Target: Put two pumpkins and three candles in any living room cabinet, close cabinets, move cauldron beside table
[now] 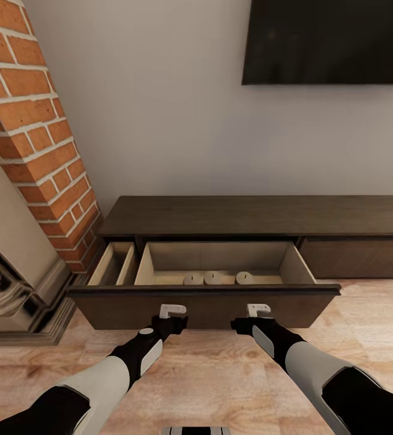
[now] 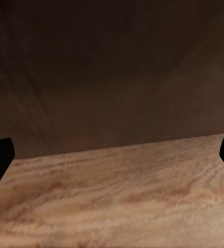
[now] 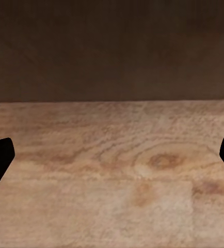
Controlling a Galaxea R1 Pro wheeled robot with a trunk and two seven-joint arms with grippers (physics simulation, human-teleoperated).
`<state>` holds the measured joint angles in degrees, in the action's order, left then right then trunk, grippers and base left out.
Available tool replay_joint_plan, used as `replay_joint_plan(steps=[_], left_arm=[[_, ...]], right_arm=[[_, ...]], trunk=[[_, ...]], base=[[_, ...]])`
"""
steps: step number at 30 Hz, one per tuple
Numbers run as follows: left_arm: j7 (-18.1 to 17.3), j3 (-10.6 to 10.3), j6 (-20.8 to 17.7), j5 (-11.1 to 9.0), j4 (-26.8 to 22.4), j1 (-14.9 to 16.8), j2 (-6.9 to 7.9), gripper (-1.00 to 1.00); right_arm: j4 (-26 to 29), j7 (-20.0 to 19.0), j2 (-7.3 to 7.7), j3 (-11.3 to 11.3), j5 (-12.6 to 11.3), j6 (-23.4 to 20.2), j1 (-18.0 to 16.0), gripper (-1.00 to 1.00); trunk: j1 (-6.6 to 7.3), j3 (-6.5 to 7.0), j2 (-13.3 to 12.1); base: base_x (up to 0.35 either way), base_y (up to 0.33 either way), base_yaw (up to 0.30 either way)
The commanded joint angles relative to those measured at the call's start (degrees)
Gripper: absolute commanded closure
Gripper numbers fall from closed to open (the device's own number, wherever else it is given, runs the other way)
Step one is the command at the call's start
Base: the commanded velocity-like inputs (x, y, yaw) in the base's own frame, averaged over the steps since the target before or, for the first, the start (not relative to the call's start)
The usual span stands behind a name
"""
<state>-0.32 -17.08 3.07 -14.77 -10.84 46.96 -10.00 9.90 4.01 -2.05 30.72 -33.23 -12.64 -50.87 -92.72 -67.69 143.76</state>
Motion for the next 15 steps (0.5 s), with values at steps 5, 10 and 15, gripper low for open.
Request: replay_joint_plan(steps=[5, 10, 15], left_arm=[[-0.03, -0.32, 0.27, -0.53, 0.11, 0.06, 0.0, -1.0], [-0.03, -0.32, 0.27, -0.53, 0.11, 0.05, 0.0, -1.0], [-0.03, -0.32, 0.27, -0.53, 0.11, 0.06, 0.0, -1.0]], right_arm=[[0.14, 0.38, 0.03, 0.48, -0.52, -0.28, -0.02, -1.0], [0.16, 0.38, 0.03, 0.48, -0.52, -0.28, -0.02, -1.0], [0.13, 0.38, 0.03, 0.48, -0.52, -0.28, -0.02, -1.0]], trunk=[[0.01, -0.04, 0.02], [0.01, -0.04, 0.02], [0.01, -0.04, 0.02]], base=[[0.013, 0.0, 0.0], [0.143, 0.0, 0.0], [0.253, 0.0, 0.0]])
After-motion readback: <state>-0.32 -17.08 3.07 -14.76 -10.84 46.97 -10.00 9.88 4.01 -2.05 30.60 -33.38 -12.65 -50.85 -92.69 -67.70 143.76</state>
